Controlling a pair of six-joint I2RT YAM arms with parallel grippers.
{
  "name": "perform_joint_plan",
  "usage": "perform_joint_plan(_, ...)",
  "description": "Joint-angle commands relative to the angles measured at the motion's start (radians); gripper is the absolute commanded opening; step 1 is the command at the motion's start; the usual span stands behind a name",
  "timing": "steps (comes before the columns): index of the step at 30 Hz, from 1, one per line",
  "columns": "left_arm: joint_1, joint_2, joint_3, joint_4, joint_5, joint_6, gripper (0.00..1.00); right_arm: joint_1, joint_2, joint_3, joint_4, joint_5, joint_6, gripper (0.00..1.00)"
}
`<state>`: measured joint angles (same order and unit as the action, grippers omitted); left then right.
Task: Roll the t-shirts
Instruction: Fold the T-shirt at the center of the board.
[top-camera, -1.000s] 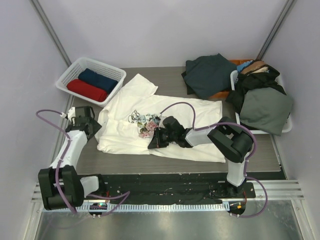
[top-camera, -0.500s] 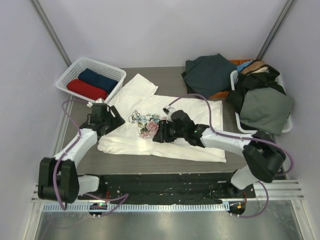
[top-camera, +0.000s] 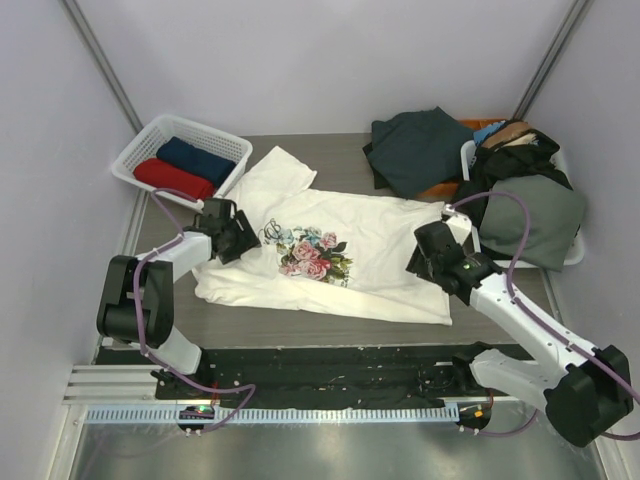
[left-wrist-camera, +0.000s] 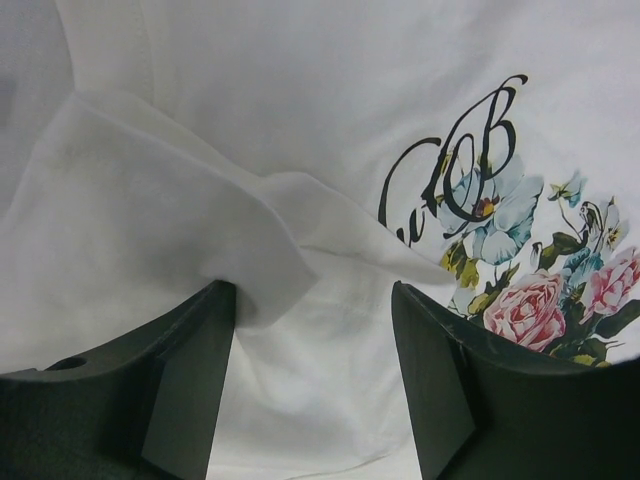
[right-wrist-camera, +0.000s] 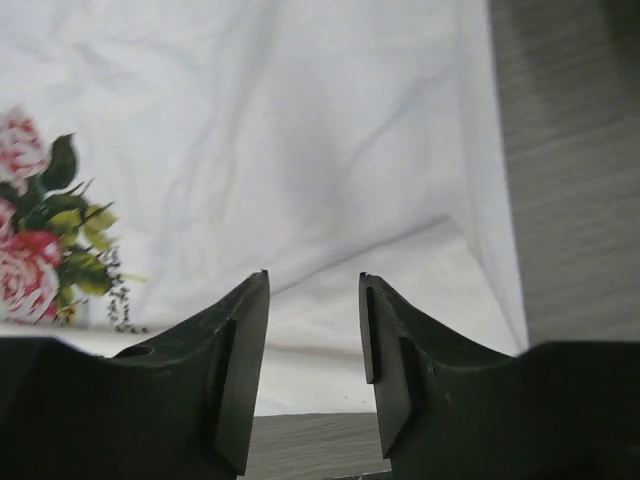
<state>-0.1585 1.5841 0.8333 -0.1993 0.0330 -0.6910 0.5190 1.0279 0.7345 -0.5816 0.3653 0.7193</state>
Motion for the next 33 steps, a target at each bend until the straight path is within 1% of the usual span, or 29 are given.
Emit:
perform_joint_plan(1, 0.001, 0.016, 0.012, -0.009, -0.048, 0.004, 0.68, -0.02, -0.017, 0.005, -0.201, 0.168, 0.139, 0.59)
perform_joint_plan(4, -0.001, -0.001, 0.01, -0.009, -0.048, -0.004, 0.68, -0.027, 0.007, -0.021, -0.202, 0.202, 0.178, 0.59)
perform_joint_plan(8, -0.001, -0.027, 0.007, -0.02, -0.059, -0.004, 0.68, -0.045, 0.081, -0.063, -0.146, 0.212, 0.161, 0.52)
perform_joint_plan(10, -0.001, -0.038, 0.001, -0.017, -0.061, -0.005, 0.68, -0.051, 0.107, -0.064, -0.104, 0.201, 0.151, 0.51)
perform_joint_plan(16, -0.001, -0.055, -0.007, -0.017, -0.067, -0.004, 0.69, -0.094, 0.21, -0.099, -0.02, 0.196, 0.154, 0.53)
perform_joint_plan(19, -0.001, -0.047, -0.007, -0.017, -0.064, -0.004, 0.68, -0.106, 0.225, -0.119, 0.034, 0.179, 0.154, 0.53)
perform_joint_plan(24, 0.0, -0.015, 0.003, -0.022, -0.071, -0.002, 0.69, -0.12, 0.238, -0.122, 0.084, 0.208, 0.147, 0.53)
perform_joint_plan(26, 0.0, 0.007, 0.012, -0.028, -0.079, -0.002, 0.69, -0.129, 0.256, -0.119, 0.104, 0.187, 0.126, 0.44)
perform_joint_plan(28, -0.001, 0.022, 0.015, -0.031, -0.084, -0.002, 0.68, -0.132, 0.265, -0.109, 0.118, 0.173, 0.112, 0.27)
perform_joint_plan(29, -0.001, 0.024, 0.02, -0.032, -0.087, -0.002, 0.68, -0.135, 0.267, -0.106, 0.118, 0.173, 0.111, 0.14)
perform_joint_plan(30, -0.001, 0.027, 0.02, -0.035, -0.094, -0.002, 0.68, -0.134, 0.262, -0.104, 0.111, 0.176, 0.114, 0.09)
perform_joint_plan(32, 0.0, 0.03, 0.023, -0.04, -0.102, 0.001, 0.68, -0.136, 0.229, -0.104, 0.097, 0.191, 0.117, 0.03)
perform_joint_plan(33, 0.001, 0.03, 0.024, -0.046, -0.105, 0.001, 0.68, -0.137, 0.216, -0.104, 0.089, 0.204, 0.12, 0.03)
